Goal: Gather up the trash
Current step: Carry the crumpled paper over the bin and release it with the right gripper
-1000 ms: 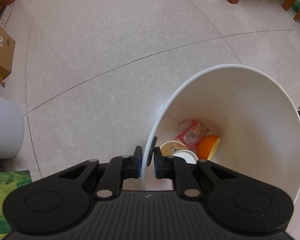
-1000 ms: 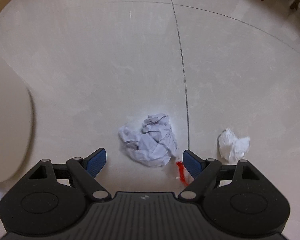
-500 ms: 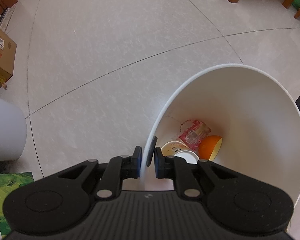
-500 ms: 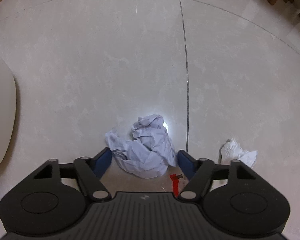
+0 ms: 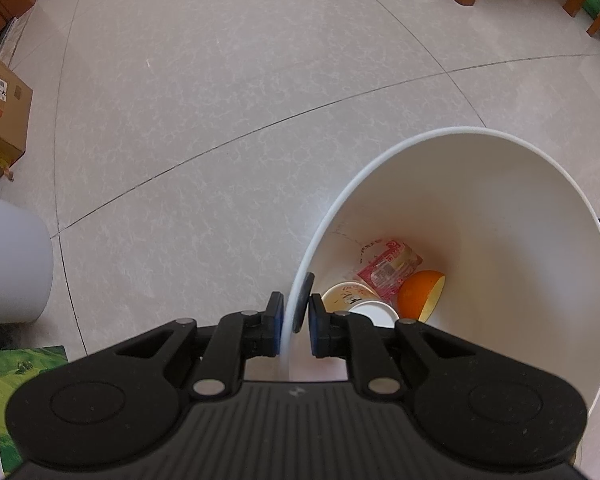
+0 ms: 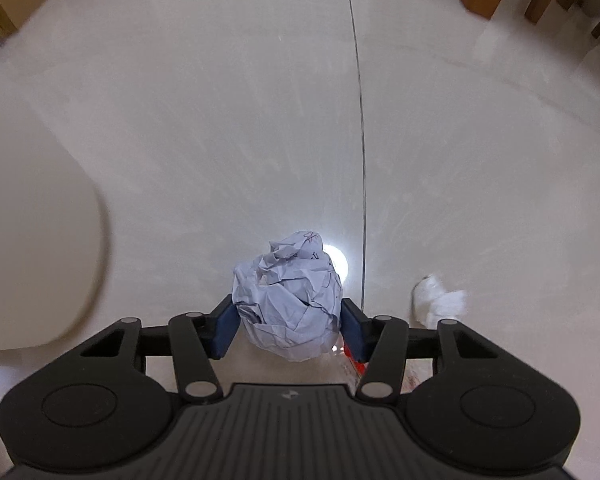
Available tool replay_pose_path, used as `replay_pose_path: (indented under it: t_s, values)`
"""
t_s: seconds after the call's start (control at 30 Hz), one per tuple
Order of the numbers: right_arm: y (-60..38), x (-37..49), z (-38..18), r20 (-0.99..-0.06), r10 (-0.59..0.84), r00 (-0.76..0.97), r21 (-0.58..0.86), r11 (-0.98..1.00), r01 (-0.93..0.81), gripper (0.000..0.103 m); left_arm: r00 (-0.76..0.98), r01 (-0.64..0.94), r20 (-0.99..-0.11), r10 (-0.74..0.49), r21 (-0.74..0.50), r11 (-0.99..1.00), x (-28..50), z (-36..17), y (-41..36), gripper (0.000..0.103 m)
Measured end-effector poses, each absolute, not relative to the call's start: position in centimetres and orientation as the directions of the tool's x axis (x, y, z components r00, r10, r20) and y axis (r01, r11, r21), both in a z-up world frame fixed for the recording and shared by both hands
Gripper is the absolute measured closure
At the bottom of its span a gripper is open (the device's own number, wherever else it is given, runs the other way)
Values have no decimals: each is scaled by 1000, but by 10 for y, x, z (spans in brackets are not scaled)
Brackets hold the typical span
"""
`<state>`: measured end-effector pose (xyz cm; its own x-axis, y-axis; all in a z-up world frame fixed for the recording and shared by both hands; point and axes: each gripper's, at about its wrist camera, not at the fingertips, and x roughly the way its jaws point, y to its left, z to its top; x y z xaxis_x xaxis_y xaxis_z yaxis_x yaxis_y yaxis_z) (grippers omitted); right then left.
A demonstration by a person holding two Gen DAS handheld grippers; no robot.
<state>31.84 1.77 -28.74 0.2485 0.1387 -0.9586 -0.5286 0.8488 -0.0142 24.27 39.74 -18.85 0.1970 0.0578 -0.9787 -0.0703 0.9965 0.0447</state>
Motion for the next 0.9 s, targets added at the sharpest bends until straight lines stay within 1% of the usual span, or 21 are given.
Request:
replay_pose_path:
  t_s: [0.2, 0.37, 0.53, 0.67, 0.7, 0.77, 0.8, 0.83, 0.9]
  values:
    - [33, 284, -180, -938, 194, 289, -10, 814, -580, 44, 198, -79, -979, 53, 38, 996, 242, -189, 398, 92]
    - [64, 250, -98, -893, 319, 318, 43, 764, -644, 44, 202, -88, -978, 44, 26, 996, 240, -189, 401, 92]
    - [108, 225, -63, -873, 392, 292, 74, 696, -714, 43, 204, -87, -978, 42, 25, 996, 239, -189, 402, 92]
    - [142, 210, -62, -867, 430, 253, 97, 643, -759, 43, 210, -76, -977, 40, 25, 997, 238, -189, 403, 92]
    - [147, 206, -63, -869, 430, 244, 99, 634, -767, 41, 208, -68, -977, 42, 28, 997, 238, -189, 402, 92]
    - [157, 202, -68, -876, 424, 228, 101, 625, -774, 30, 204, -70, -978, 38, 24, 997, 240, -190, 403, 92]
    - [158, 199, -68, -876, 421, 235, 97, 631, -769, 19, 204, -73, -978, 35, 21, 997, 241, -190, 403, 92]
    - [156, 195, -68, -874, 424, 239, 98, 635, -766, 15, 207, -70, -978, 36, 22, 997, 241, -190, 403, 92]
    - [150, 194, -64, -870, 425, 251, 100, 649, -754, 15, 214, -67, -976, 37, 24, 997, 239, -189, 402, 92]
